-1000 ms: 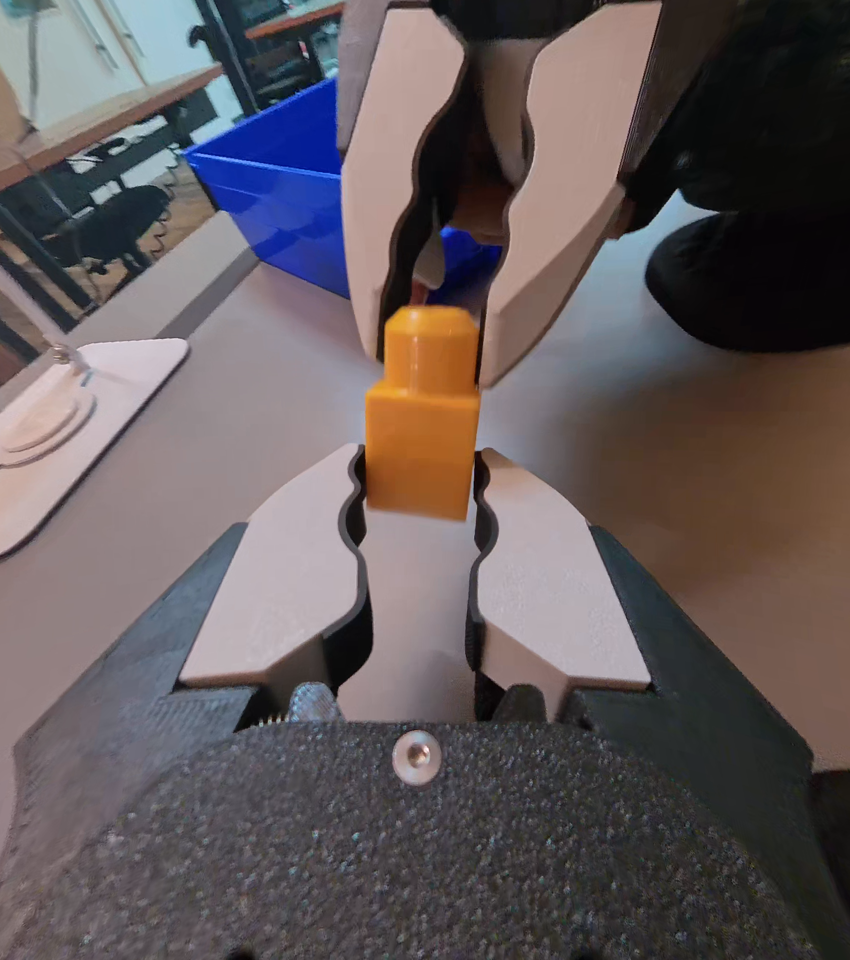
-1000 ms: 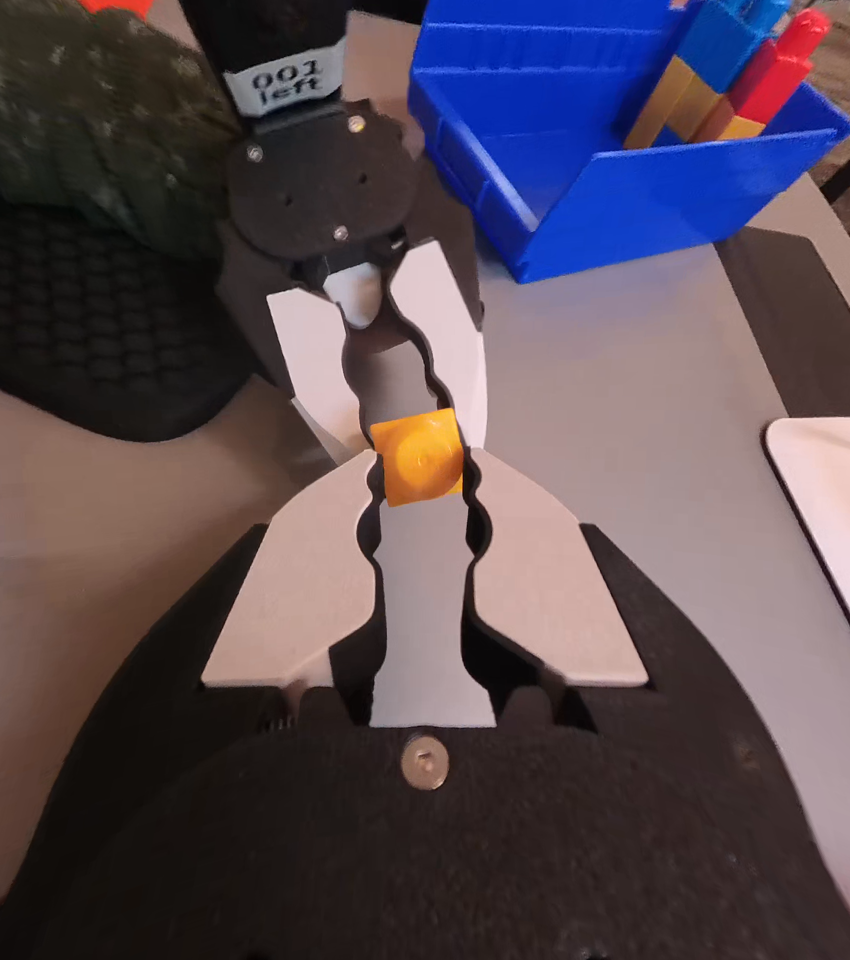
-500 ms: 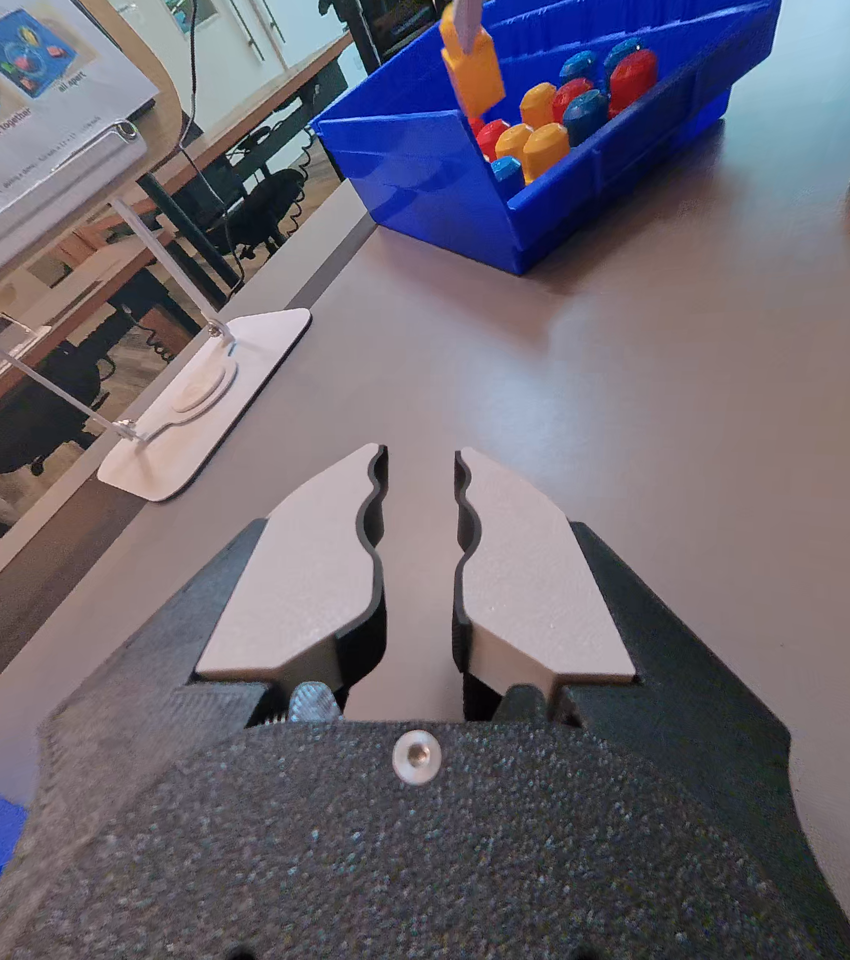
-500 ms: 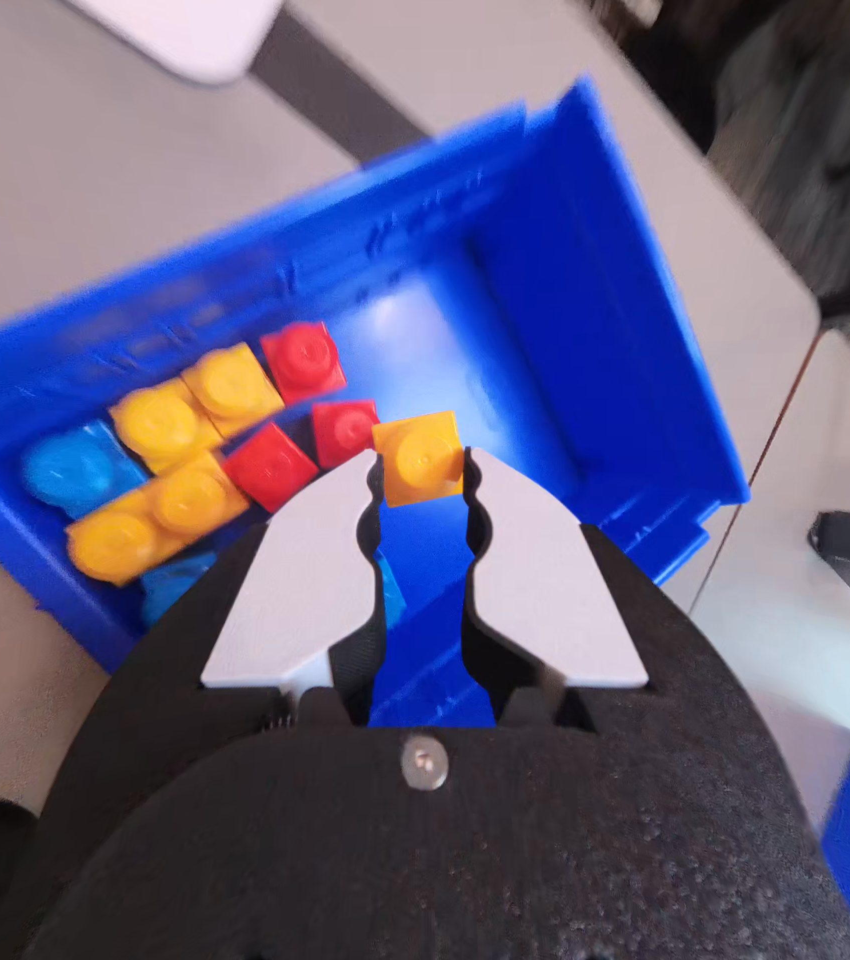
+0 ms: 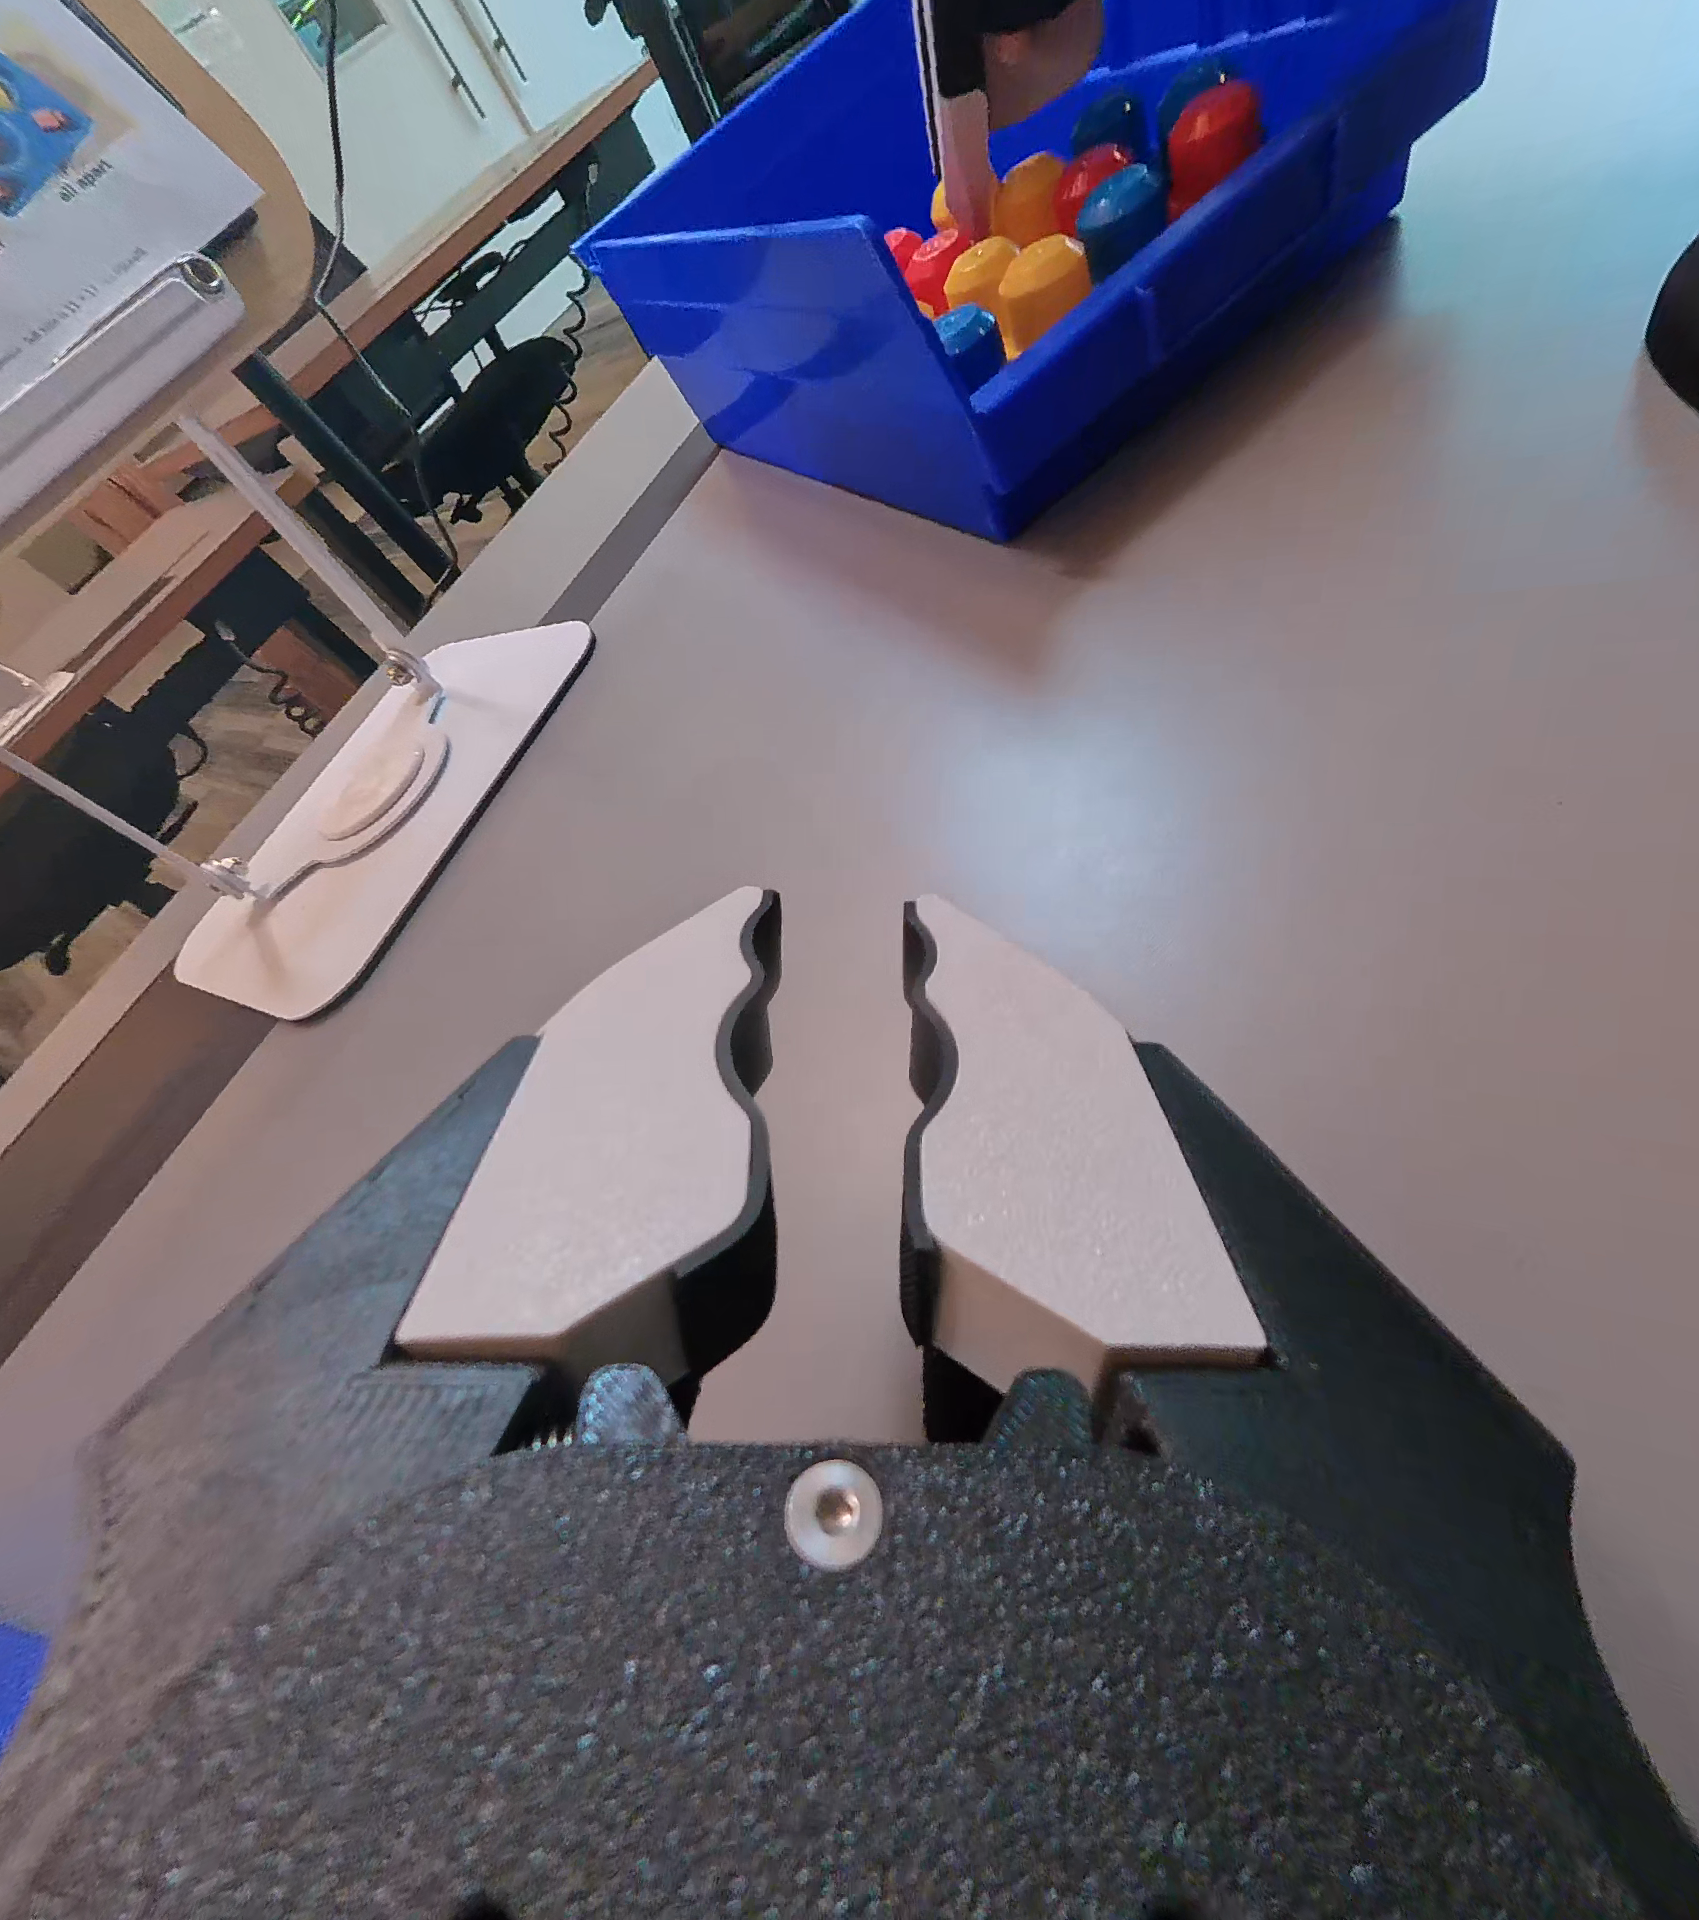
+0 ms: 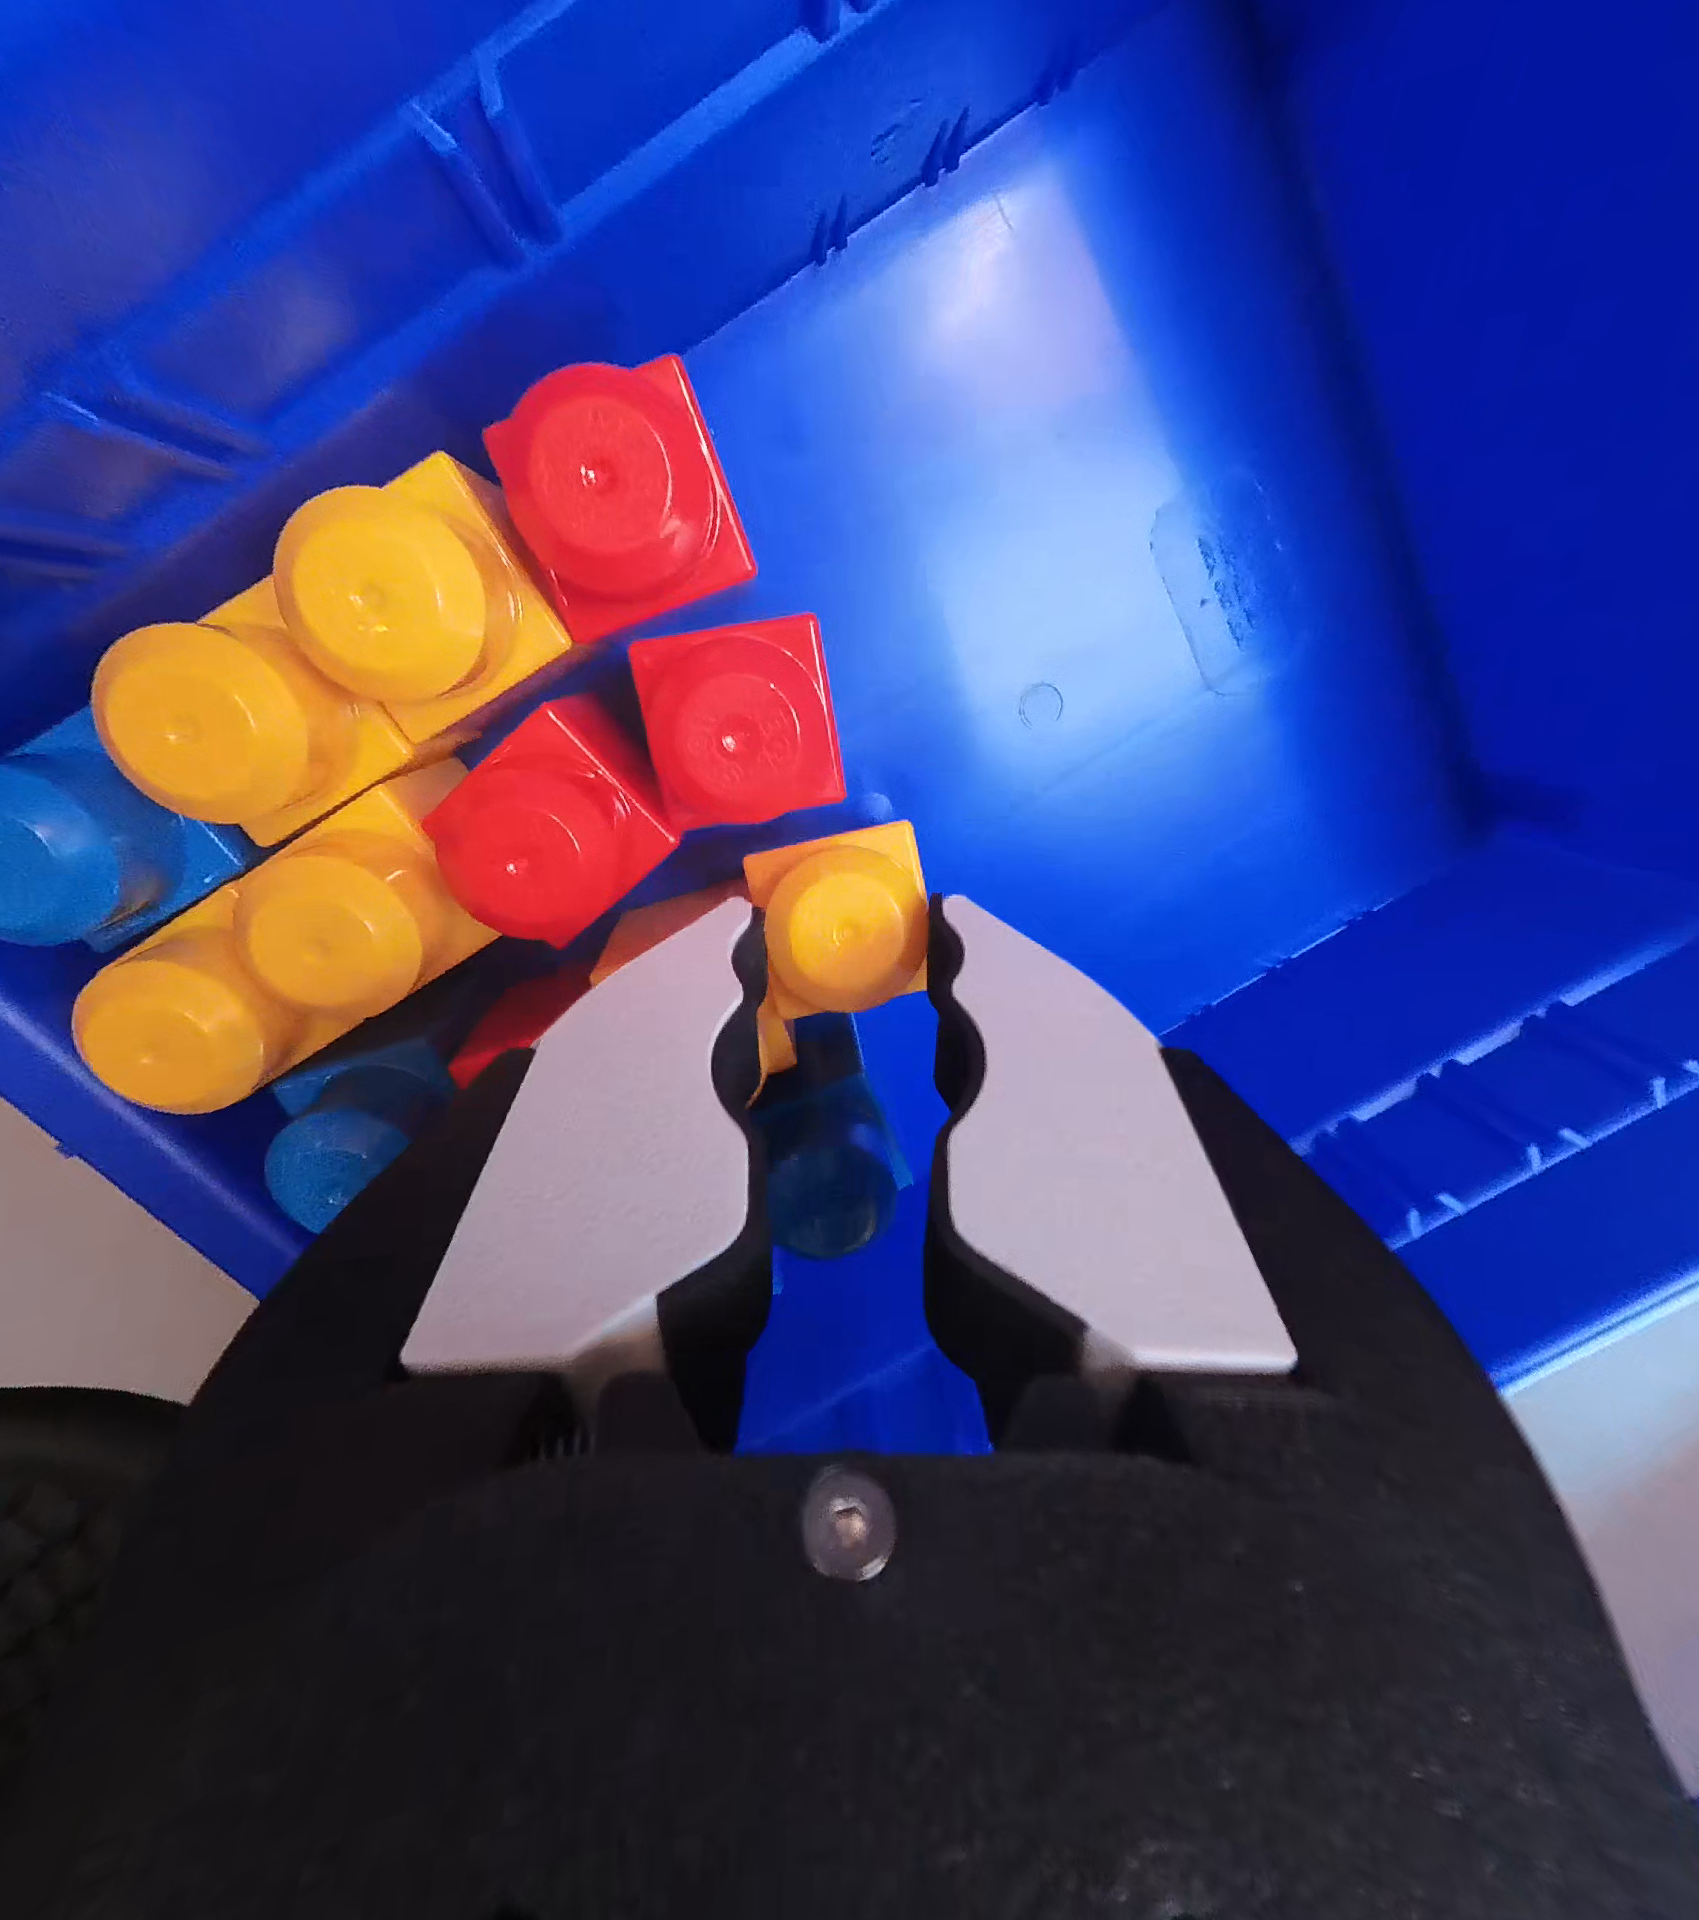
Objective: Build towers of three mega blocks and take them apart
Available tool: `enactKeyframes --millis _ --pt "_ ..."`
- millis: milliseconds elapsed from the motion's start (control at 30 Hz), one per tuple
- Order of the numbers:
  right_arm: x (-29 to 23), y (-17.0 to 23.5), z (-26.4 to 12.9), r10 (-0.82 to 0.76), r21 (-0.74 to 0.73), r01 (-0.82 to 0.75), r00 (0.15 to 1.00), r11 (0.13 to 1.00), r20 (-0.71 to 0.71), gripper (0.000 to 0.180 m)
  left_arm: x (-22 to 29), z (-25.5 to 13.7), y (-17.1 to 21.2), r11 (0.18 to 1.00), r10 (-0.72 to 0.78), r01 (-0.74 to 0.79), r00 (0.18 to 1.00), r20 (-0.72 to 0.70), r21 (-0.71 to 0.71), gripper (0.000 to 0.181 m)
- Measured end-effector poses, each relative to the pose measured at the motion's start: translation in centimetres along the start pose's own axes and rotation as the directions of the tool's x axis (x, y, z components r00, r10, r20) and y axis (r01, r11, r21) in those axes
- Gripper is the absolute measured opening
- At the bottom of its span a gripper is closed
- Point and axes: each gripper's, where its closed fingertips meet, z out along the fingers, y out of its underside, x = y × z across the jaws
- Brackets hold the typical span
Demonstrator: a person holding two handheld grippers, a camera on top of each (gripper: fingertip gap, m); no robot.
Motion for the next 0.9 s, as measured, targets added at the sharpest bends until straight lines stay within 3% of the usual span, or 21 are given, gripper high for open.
enactKeyframes --millis 267,400,467,567,667,733,833,900 --pt "-0.2 1.0 -0.5 0.026 0.002 -0.026 1.0 1.0 0.012 0.038 -0.4 -0.3 -0.3 0.996 -0.084 0.084 0.996 -0.013 0.02 0.022" --pt "0.1 -1.0 -3.1 0.046 0.206 -0.036 0.998 0.978 -0.043 0.038 -0.9 -0.8 -1.1 0.994 -0.095 0.095 0.995 0.006 0.055 0.021" --pt "-1.1 -3.2 -6.1 0.045 0.431 -0.021 0.998 0.902 -0.046 0.038 -1.7 -1.6 -2.2 0.985 -0.143 0.142 0.99 0.007 0.098 0.017" --pt "-7.0 -5.6 -12.6 -0.033 0.771 -0.07 0.993 0.633 0.117 0.039 -4.7 -3.8 -3.7 0.962 -0.231 0.218 0.971 0.063 0.167 0.008" --pt "-13.4 -4.7 -17.5 -0.149 0.894 -0.23 0.94 0.385 0.306 0.037 -10.2 -7.0 -4.1 0.928 -0.335 0.282 0.918 0.211 0.245 0.0" --pt "-16.7 -3.5 -18.0 -0.197 0.9 -0.279 0.913 0.335 0.357 0.035 -14.8 -9.6 -3.2 0.897 -0.424 0.341 0.842 0.334 0.28 0.0" --pt "-19.8 -2.8 -16.2 -0.23 0.911 -0.241 0.917 0.336 0.327 0.033 -22.3 -13.7 -0.3 0.821 -0.57 0.44 0.658 0.492 0.362 0.002" --pt "-21.0 -3.0 -14.9 -0.252 0.925 -0.198 0.924 0.326 0.287 0.032 -26.6 -15.2 2.6 0.809 -0.58 0.481 0.557 0.595 0.338 0.01"
